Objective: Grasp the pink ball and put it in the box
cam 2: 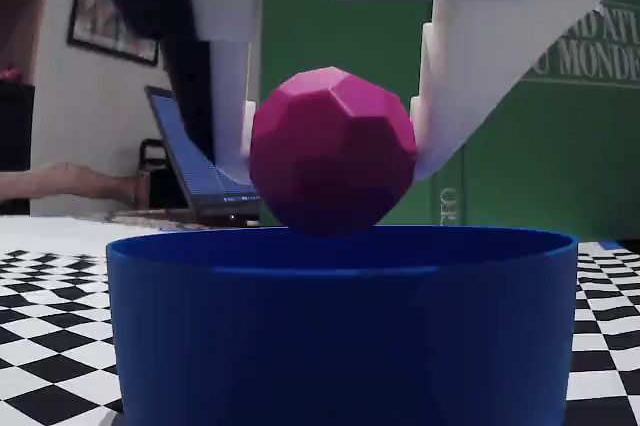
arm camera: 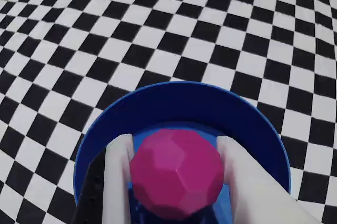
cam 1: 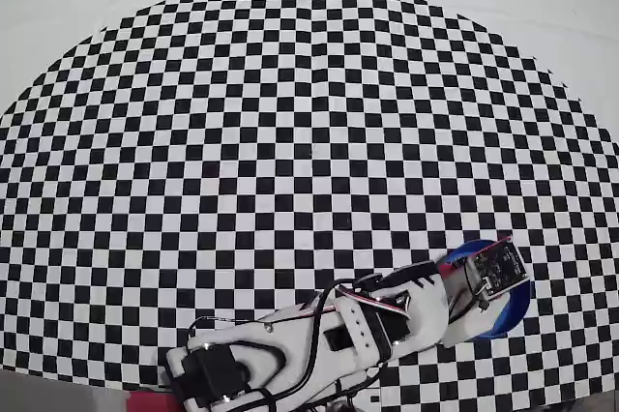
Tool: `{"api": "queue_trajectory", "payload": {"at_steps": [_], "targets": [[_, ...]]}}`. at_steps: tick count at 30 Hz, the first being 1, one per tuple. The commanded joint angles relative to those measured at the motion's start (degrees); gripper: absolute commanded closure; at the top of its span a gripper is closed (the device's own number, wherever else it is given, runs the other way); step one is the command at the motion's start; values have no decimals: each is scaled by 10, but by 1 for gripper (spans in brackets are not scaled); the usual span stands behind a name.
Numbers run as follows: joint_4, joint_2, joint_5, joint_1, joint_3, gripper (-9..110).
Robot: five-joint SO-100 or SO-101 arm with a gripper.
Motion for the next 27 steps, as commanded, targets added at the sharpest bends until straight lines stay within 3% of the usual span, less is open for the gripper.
{"api": "queue_trajectory", "payload": {"at_steps": [1, 11, 16, 18, 27], "targets": [[-10, -7, 4, -2, 4, 101], [-10, -7, 4, -2, 4, 101], [-8, -7, 3, 4, 4, 74], [-8, -5, 4, 3, 4, 68], [-20, 5, 13, -4, 3, 65]]}}
